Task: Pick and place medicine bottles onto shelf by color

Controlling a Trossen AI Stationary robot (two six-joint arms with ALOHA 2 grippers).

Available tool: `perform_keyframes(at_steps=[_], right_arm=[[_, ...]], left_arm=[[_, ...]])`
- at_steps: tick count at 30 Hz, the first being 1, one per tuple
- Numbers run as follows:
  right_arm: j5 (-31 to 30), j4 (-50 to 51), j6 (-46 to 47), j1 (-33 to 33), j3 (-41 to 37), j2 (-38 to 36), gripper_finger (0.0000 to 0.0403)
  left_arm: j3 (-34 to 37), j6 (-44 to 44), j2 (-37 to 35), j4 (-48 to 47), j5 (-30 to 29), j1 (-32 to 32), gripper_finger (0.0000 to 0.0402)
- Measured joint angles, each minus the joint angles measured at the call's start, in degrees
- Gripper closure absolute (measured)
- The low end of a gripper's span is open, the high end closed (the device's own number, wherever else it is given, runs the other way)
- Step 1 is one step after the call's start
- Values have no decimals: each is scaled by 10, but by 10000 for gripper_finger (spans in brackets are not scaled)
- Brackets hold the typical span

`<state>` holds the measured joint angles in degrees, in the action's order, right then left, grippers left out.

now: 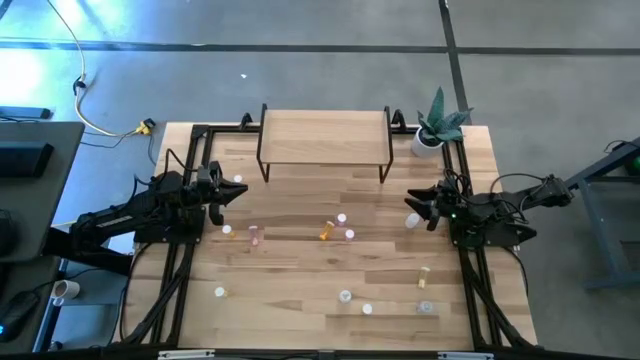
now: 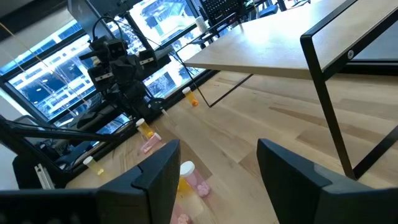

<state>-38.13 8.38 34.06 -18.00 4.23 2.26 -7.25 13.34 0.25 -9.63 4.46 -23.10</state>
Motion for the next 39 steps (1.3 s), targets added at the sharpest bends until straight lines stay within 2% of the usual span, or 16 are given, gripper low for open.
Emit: perform_keyframes(at_steps=[16,26,30,34,39], right_arm=[[0,-2,7,0,0,0,199],[27,-76,-18,0,0,0,199],[25,-74,-60,0,23,0,199],[-10,-72,-82,0,58,7,199],[-41,-65,-106,0,120,57,199]], left_arm=[[0,0,0,0,0,0,382],[0,0,0,0,0,0,382],[0,0,0,0,0,0,382],[0,0,0,0,0,0,382],[0,0,0,0,0,0,382]])
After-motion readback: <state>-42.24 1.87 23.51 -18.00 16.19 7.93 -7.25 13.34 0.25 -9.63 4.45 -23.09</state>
